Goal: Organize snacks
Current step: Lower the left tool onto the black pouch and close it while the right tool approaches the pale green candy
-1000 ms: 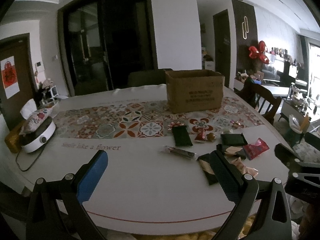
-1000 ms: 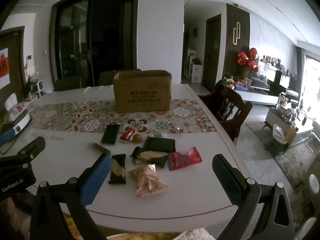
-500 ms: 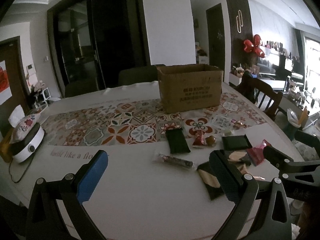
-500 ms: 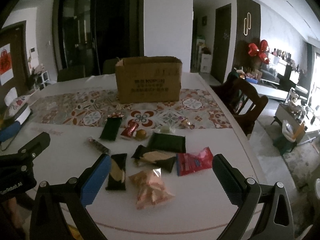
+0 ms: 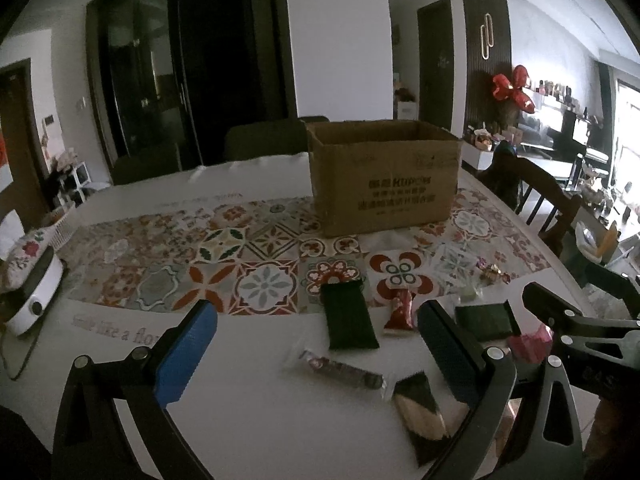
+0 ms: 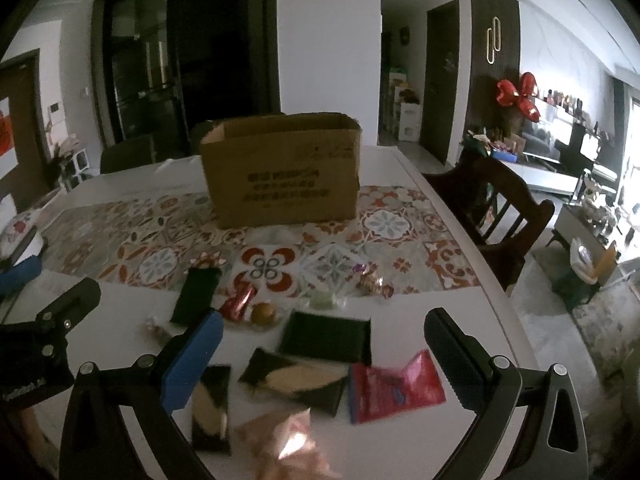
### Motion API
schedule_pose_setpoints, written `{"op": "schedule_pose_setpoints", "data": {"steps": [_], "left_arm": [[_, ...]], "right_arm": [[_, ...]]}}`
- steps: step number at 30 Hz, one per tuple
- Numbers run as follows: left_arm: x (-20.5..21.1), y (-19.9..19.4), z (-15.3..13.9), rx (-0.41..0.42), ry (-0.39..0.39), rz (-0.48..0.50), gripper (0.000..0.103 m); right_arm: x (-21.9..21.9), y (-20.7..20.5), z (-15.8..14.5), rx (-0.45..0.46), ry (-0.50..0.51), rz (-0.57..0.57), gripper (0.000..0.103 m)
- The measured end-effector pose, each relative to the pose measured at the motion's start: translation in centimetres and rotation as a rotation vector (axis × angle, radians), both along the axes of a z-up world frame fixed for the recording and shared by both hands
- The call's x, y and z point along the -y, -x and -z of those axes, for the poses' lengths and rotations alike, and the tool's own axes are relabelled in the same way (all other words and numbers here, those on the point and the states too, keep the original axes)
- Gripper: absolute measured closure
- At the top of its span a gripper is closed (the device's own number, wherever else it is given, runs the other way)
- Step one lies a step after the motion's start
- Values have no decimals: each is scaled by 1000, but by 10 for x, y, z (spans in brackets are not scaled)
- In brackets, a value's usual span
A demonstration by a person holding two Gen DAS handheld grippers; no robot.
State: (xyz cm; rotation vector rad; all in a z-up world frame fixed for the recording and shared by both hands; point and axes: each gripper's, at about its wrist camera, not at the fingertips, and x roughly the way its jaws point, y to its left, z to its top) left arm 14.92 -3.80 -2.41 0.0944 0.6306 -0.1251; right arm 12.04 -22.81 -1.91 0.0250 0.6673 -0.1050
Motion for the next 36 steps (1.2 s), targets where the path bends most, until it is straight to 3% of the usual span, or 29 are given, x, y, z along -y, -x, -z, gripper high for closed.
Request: {"op": "schedule_pose_setpoints", "data": {"steps": [16,23,27,36], "left_arm": [[15,-81,60,-208,21,-33,13],[21,-104,82,-282,22,-30,16],[20,-111,91,-309,24,-33,23],[25,-120,103,-360,36,-20,24]], "right_arm": [[21,-83,55,-185,-72,31,13],[27,-99,74,-244,-85,54,19],[26,-105,81,-266,-89,49,21],[24,-111,92,-292,-105,44,26]]}}
